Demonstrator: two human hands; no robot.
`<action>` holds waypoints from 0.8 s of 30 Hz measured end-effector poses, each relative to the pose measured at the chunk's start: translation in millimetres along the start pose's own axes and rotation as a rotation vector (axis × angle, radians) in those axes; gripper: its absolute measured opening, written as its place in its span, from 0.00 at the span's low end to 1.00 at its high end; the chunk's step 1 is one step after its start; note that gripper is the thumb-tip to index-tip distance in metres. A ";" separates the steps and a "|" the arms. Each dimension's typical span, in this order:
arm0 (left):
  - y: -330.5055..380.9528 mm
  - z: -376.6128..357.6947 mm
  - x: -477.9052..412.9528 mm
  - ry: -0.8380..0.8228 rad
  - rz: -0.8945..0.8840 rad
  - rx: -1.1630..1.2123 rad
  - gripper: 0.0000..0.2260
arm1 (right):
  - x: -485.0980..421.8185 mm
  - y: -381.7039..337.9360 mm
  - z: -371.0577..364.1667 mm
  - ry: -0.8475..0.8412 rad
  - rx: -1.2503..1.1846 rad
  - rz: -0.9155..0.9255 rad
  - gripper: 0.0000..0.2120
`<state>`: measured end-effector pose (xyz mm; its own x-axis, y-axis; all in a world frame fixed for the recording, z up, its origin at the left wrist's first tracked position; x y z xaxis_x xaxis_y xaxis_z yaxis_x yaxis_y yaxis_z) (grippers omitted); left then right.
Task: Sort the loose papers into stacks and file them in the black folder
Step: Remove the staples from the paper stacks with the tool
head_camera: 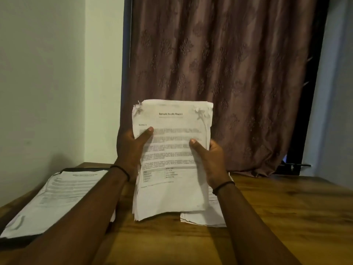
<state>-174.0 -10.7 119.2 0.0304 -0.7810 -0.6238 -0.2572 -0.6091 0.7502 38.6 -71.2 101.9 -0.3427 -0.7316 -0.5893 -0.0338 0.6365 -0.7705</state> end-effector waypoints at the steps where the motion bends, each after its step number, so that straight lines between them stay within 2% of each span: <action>1: 2.4 2.6 3.8 -0.011 0.001 -0.005 0.06 | 4.8 1.3 -0.2 -0.010 0.006 -0.013 0.10; 5: 9.7 8.3 23.3 -0.067 0.038 0.012 0.10 | 26.0 9.0 -3.3 -0.034 0.010 -0.063 0.13; 9: 21.3 10.6 25.1 -0.035 0.060 0.039 0.16 | 34.6 -5.4 -13.5 -0.058 0.021 -0.022 0.07; 12: 33.8 9.5 22.8 -0.053 0.035 0.033 0.20 | 34.3 -23.6 -19.4 -0.049 0.032 0.021 0.07; 16: 22.1 9.0 30.9 -0.058 0.099 0.051 0.07 | 45.2 -15.4 -11.7 -0.016 0.029 -0.025 0.07; 18: 8.5 8.2 40.1 -0.066 0.165 0.083 0.04 | 54.4 2.1 -5.1 -0.004 0.020 -0.074 0.12; 24: -16.5 4.8 51.3 -0.106 0.230 0.077 0.06 | 54.2 21.4 0.9 -0.015 0.025 -0.095 0.16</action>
<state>-172.8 -40.1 73.8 -0.1378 -0.8765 -0.4613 -0.3189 -0.4017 0.8584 20.1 -97.5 53.3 -0.3249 -0.7923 -0.5164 -0.0422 0.5576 -0.8290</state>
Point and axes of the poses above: each hand's wrist, its own x-axis away from the middle knuckle, its own z-axis out of the back of the hand, y = z × x, the point moved 3 cm from there along -x, towards the middle knuckle, and after that the axes turned 1 degree about -x, right-handed, at the moved point
